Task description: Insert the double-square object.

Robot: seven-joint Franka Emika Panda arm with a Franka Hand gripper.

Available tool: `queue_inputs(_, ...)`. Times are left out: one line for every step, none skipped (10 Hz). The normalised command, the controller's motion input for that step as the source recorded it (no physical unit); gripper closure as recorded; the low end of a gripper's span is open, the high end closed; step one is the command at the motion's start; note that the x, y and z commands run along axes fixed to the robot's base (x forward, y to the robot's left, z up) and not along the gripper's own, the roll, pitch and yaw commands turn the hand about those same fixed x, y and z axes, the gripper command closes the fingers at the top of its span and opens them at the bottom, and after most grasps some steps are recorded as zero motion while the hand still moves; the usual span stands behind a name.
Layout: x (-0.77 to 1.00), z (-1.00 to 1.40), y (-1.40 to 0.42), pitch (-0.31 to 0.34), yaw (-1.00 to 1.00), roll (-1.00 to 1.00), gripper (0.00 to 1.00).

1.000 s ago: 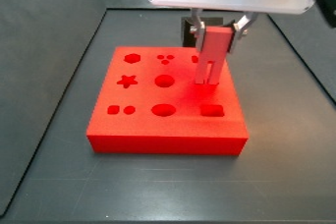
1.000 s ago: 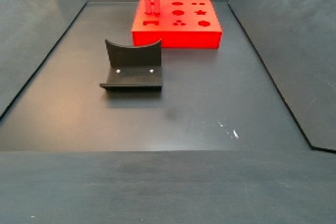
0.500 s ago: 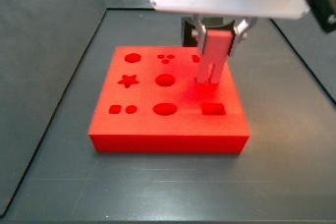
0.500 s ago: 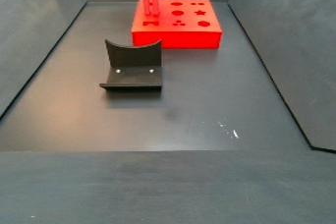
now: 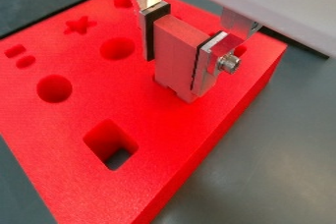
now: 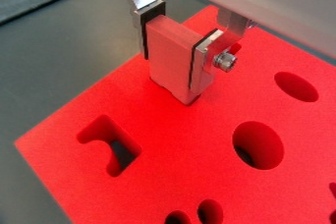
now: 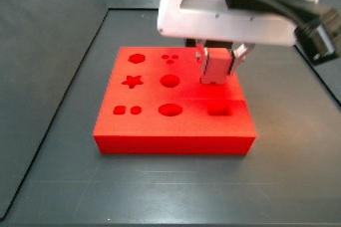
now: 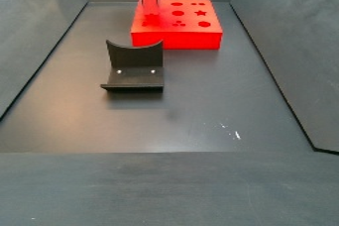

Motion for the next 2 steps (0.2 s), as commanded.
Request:
queue_inputs(0.0, -0.39, 0.0, 0.0, 0.0, 0.07, 1.0)
queue_inputs(0.0, 0.0, 0.0, 0.0, 0.0, 0.0, 1.0)
